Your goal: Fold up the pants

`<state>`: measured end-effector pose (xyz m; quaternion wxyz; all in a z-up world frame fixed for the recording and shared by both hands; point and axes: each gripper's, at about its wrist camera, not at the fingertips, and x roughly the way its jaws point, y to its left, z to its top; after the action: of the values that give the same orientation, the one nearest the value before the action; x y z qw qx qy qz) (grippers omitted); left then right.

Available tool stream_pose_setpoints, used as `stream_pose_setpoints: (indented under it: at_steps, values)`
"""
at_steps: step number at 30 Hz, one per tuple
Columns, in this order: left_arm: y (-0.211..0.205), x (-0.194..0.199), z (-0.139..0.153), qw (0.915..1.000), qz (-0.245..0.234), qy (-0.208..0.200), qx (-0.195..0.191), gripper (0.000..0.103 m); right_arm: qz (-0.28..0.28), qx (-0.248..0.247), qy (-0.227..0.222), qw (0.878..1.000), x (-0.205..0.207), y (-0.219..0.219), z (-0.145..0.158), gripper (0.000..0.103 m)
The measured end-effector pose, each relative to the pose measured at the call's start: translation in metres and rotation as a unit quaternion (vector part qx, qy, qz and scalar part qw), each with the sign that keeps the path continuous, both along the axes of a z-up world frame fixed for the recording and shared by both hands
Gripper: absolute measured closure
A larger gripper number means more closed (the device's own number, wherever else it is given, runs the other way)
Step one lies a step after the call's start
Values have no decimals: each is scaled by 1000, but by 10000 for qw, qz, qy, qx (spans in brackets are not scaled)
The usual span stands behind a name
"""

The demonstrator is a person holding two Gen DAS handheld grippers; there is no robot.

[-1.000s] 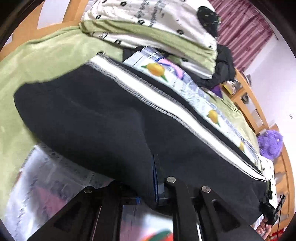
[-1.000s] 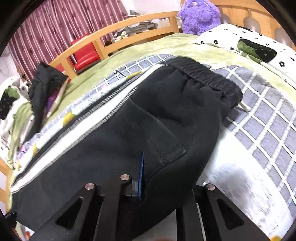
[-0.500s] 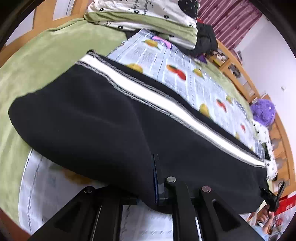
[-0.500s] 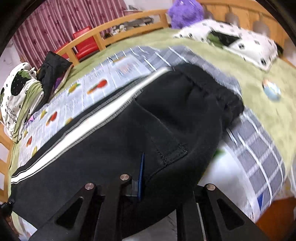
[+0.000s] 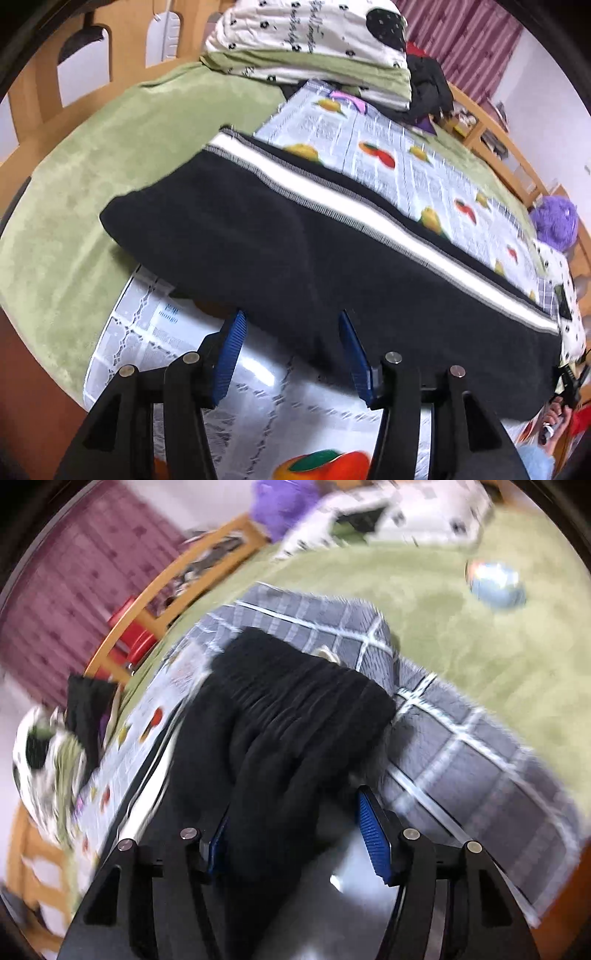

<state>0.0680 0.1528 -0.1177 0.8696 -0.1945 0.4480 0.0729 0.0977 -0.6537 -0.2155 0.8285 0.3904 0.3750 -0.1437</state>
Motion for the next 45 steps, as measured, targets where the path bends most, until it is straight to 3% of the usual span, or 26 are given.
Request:
stream_pose_setpoints:
  at_steps: [2, 5, 7, 9, 12, 13, 16, 19, 24, 28, 33, 35, 37, 38, 42, 43, 45]
  values:
    - [-6, 2, 7, 10000, 41, -62, 37, 52, -36, 41, 37, 10000, 13, -5, 4, 58]
    - [-16, 8, 18, 9997, -49, -203, 108, 52, 527, -1038, -543, 9917, 13, 11, 53, 64]
    - [-24, 10, 25, 9992, -118, -346, 147, 52, 548, -1170, -867, 9878, 2, 7, 71, 64]
    - [-31, 13, 29, 9987, -221, -453, 116, 52, 678, -1408, -390, 9869, 10, -1, 63, 60]
    - [-43, 24, 31, 9977, -450, -488, 150, 50, 998, -1185, 740, 9851, 26, -10, 21, 57]
    - [-44, 27, 31, 9975, -491, -481, 169, 50, 1045, -1223, 841, 9834, 23, -10, 18, 55]
    - [-43, 40, 28, 9976, -514, -346, 325, 49, 874, -1969, 743, 9737, 1, -1, 42, 40]
    - [-34, 56, 22, 9975, -472, -212, 472, 49, 868, -2325, 716, 9661, -8, 17, 62, 40]
    - [0, 88, 12, 9967, -288, -279, 705, 49, 1338, -2755, 467, 9508, 14, 71, 100, 40]
    - [40, 119, -4, 9980, -15, -196, 598, 49, 1590, -2683, 485, 9489, 40, 124, 98, 40]
    - [73, 163, -23, 9947, 45, -16, 1026, 49, 1793, -2727, 646, 9430, 66, 175, 75, 41]
    - [82, 179, -33, 9952, -28, 180, 959, 51, 1896, -2665, 711, 9423, 76, 189, 65, 40]
    - [81, 190, -42, 9954, -111, 187, 934, 65, 1965, -2578, 763, 9429, 88, 200, 56, 40]
    - [78, 192, -41, 9947, -170, 117, 1007, 83, 1999, -2534, 785, 9432, 94, 205, 52, 40]
    - [89, 179, -12, 9943, 47, -710, 788, 88, 2106, -2456, 867, 9422, 113, 223, 41, 45]
    - [96, 177, -10, 9944, 195, -801, 654, 88, 2110, -2498, 819, 9415, 114, 226, 43, 45]
    - [103, 185, -27, 9967, 362, -549, 471, 87, 2119, -2562, 700, 9405, 115, 232, 46, 45]
